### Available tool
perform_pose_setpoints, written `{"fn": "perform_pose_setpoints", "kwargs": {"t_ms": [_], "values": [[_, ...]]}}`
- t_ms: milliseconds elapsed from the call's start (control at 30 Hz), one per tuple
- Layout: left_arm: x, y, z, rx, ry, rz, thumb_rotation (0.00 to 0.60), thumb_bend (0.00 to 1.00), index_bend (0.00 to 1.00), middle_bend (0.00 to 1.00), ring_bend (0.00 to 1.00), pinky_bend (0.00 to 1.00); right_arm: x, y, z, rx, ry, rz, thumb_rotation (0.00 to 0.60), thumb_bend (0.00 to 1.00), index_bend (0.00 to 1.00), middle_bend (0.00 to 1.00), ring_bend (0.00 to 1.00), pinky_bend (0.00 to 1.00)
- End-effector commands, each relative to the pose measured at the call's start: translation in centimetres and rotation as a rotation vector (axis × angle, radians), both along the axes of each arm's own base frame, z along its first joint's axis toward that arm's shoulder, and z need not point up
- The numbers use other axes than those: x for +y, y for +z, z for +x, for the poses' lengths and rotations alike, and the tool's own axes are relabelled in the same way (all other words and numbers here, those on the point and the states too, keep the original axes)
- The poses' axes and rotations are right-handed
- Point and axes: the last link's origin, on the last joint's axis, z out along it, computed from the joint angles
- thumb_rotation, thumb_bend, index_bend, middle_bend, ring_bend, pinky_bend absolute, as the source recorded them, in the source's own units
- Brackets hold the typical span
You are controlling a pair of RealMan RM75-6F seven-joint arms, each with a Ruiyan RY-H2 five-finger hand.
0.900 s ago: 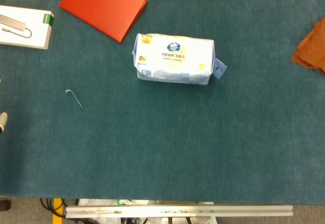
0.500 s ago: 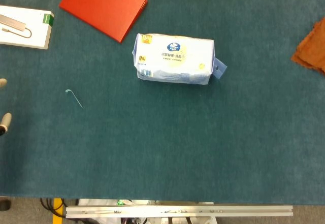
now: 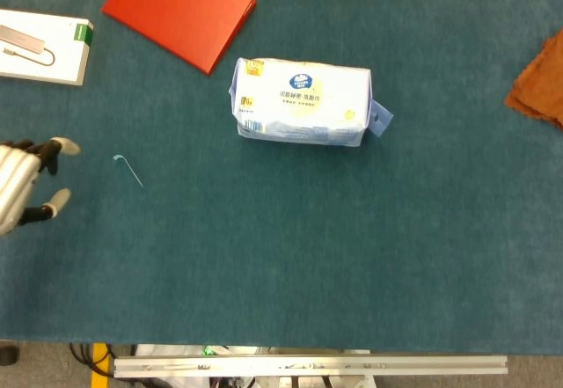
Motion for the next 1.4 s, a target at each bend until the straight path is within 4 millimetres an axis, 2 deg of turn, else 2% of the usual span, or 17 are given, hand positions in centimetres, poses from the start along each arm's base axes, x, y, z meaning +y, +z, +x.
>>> {"fn": "perform_pose_setpoints", "kwargs": {"t_ms": [33,100,200,500,667,1067,1400], "values": [[2.7,-1.3,-0.3,-0.025,-0.037,-0.151,0.600,0.27,0.37,0.81,0.74,0.83,0.0,-0.2,0.0,-0.001,-0.005,0.008,0.600,0.30,0.16,0.27,0.22,0.26],[3.6,-1.7,-0.3,-0.051,-0.046,-0.189,0.600,0.27,0.39,0.91,0.82,0.89,0.1,-0.3,0.0,-0.001,-0.010,0.011,0.600,0.30,0.16,0.27,0.22,0.26],[4.7,-2.5,-0.4,-0.071,-0.068,-0.234,0.600,0.27,0.40,0.99,0.89,0.93,0.3,-0.4,-0.2,-0.001,-0.024,0.012,0.600,0.30,0.16,0.27,0.22,0.26],[6.8,-5.0,0.1,0.040,-0.169,-0.310,0.600,0.27,0.41,1.00,0.99,0.97,0.6,-0.6,-0.4,0.002,-0.050,0.016,0.600,0.30,0.16,0.27,0.22,0.26],[7.4,-6.5,0.5,0.115,-0.262,-0.321,0.600,0.28,0.44,1.00,1.00,0.98,0.8,-0.8,-0.5,0.001,-0.062,0.018,0.600,0.30,0.16,0.27,0.22,0.26],[9.3,-9.0,1.4,0.199,-0.347,-0.352,0.600,0.29,0.47,1.00,1.00,0.98,1.3,-0.7,-0.9,0.005,-0.092,0.012,0.600,0.30,0.16,0.27,0.22,0.26],[9.6,-8.9,0.8,0.259,-0.340,-0.353,0.600,0.29,0.47,1.00,1.00,0.98,1.3,-0.8,-1.1,0.003,-0.103,0.014,0.600,0.30,0.16,0.27,0.22,0.26]]}}
